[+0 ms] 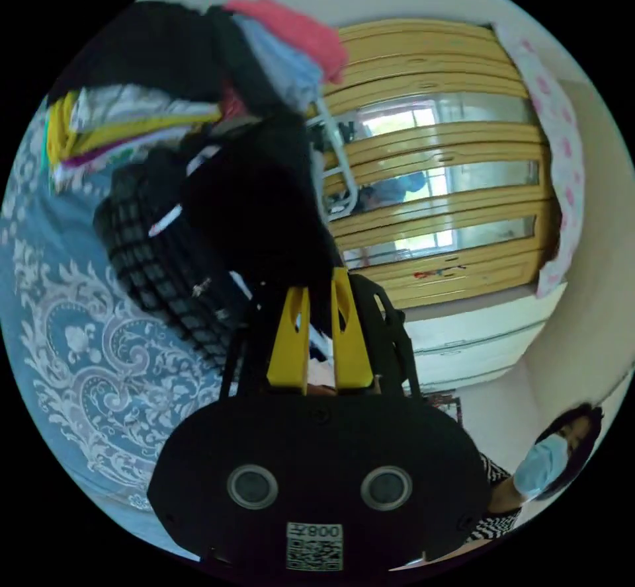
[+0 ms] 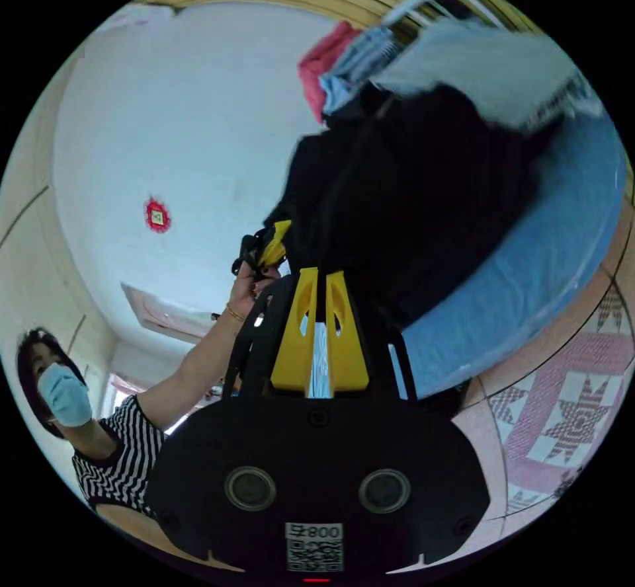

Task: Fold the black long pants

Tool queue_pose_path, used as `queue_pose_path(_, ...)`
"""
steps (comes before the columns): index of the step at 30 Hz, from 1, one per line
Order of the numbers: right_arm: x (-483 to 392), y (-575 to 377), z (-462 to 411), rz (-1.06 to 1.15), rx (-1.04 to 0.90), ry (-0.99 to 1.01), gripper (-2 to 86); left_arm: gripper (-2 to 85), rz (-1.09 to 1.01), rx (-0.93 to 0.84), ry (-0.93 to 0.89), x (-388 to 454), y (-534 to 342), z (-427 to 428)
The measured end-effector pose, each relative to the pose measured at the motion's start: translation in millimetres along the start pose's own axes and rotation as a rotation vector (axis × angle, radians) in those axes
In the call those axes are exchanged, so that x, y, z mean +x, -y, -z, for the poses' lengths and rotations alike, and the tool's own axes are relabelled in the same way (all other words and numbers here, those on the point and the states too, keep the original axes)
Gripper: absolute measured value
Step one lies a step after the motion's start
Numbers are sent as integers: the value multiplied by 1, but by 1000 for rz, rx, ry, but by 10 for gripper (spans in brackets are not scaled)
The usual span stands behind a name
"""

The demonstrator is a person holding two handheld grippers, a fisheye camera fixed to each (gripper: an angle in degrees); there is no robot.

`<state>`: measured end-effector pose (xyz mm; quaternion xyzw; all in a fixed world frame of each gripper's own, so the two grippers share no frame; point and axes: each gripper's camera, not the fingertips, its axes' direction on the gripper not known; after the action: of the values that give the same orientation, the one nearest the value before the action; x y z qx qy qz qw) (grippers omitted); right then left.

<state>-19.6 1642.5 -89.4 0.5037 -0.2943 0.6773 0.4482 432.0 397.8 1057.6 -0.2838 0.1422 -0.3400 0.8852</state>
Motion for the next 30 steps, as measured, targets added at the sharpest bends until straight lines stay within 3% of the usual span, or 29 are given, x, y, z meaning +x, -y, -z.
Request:
queue_pose_path(3,26,-3,19,-23,54,127,17,57,-6,34,-151,-13,26,-20)
queue_pose_path(8,18,19,59,15,83,124,16,56,-88,2,-74,15,84,-44)
queue_pose_path(13,-3,64,120,76,159,265,14,61,-167,11,-13,67,147,-67)
queue_pose_path(23,-107,152,242,370,273,132,12,65,-412,1,26,199,281,-122)
queue_pose_path(27,-99,138,232,372,234,85,13,65,-415,-17,4,182,282,-126)
queue_pose_path(30,-53,127,193,217,124,93,14,66,-286,-62,117,131,278,-129)
